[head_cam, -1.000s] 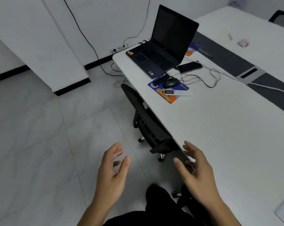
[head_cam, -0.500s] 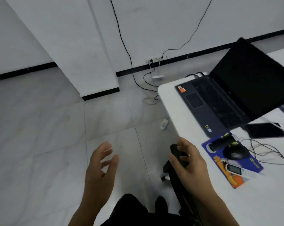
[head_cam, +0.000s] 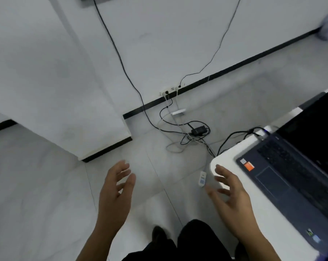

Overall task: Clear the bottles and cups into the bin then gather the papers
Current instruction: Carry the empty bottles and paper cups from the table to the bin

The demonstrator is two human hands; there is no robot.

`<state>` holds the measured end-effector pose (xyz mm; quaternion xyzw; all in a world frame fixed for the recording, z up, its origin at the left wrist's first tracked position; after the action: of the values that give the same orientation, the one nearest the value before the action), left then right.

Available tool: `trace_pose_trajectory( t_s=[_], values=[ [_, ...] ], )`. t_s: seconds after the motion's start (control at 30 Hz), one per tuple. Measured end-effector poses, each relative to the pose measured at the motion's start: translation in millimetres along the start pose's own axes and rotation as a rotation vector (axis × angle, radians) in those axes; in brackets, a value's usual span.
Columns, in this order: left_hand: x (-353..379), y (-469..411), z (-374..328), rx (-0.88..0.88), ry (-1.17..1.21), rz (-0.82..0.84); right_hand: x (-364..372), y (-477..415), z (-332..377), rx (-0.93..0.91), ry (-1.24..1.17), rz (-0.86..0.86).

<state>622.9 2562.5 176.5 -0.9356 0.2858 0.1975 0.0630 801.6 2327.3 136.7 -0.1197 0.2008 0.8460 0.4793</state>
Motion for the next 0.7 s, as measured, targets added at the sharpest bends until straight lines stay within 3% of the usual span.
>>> trace_pose_trajectory(
  t_s=[0.23,0.4,0.7],
  values=[
    [74,-193,-35,0.091,0.024,0.206,8,-136,26,0.075,-0.061,-0.236],
    [145,-304,-46,0.07,-0.041,0.34,16,-265,30,0.157,-0.062,-0.278],
    [209,-483,-115,0.098,-0.008,0.313,-22,-458,111,0.1,-0.027,-0.264]
  ],
)
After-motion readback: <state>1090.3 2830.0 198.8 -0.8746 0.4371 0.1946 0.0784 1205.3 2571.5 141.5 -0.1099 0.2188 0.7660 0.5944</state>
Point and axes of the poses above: each hand's wrist, its own y-axis away from the middle knuckle, its own x-axis out of the palm, z = x × y, the point moved 4 cm from there along -y, towards the middle knuckle, and after that the axes turned 6 degrees about x, right-handed, at the moved point
